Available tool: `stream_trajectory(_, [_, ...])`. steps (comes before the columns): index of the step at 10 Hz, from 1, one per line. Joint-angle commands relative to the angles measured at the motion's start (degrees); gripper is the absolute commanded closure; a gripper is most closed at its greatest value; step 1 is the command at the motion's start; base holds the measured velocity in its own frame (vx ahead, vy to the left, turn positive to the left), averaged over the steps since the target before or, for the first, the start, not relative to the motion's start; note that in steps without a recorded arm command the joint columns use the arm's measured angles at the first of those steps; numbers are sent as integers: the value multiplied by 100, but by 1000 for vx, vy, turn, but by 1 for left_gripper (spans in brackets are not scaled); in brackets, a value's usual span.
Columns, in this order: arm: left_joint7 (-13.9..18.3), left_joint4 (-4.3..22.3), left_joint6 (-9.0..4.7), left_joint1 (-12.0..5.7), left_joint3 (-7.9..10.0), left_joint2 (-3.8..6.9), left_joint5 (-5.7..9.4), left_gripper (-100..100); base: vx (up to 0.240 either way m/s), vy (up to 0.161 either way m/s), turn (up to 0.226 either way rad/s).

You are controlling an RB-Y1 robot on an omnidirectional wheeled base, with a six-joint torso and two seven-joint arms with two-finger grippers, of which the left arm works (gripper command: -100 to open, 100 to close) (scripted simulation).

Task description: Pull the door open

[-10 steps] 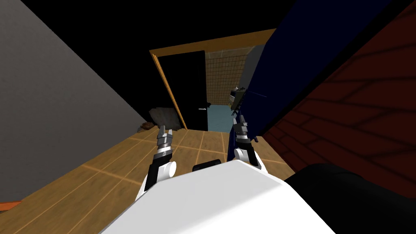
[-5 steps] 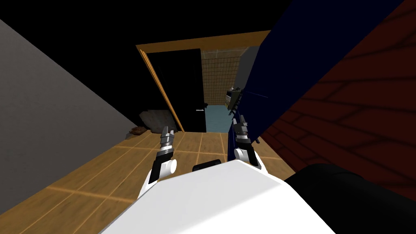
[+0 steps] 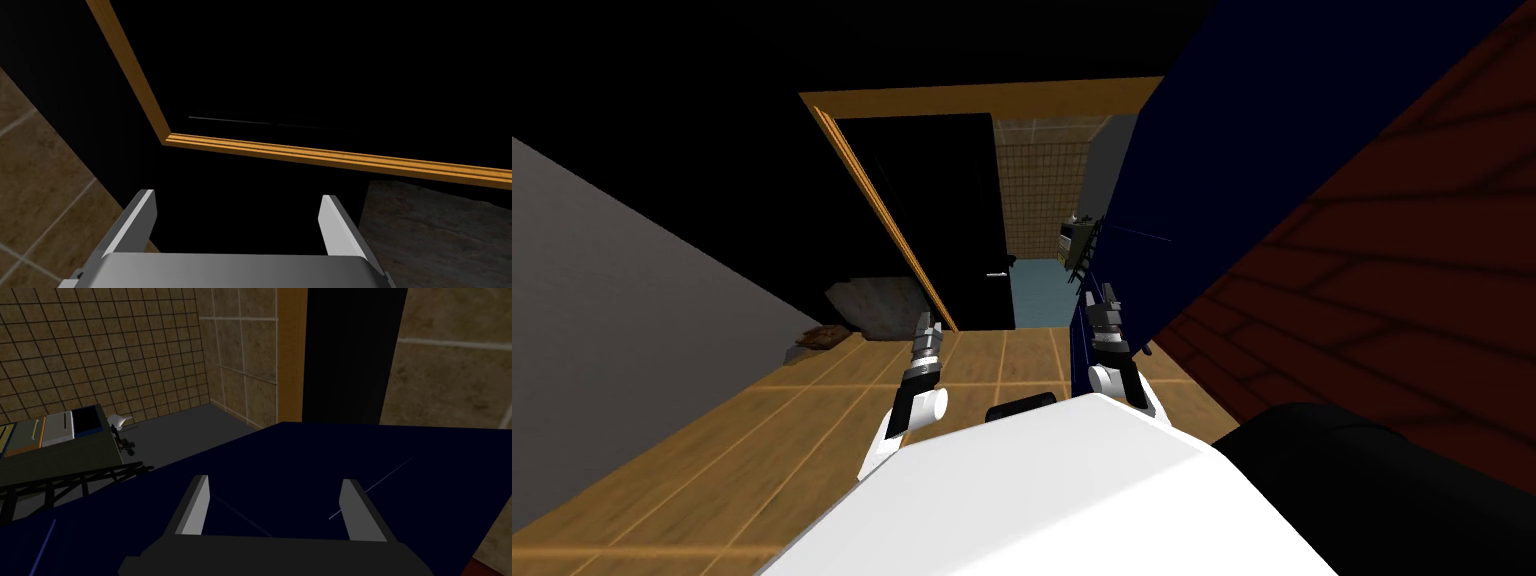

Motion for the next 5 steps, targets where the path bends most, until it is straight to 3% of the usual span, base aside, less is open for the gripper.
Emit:
stream_trajectory(1, [12,223,24,-122,65,33,7,-100,120,41,-193])
stream_trajectory(5, [22,687,58,-385,189,66,14,-100,100,43,-119])
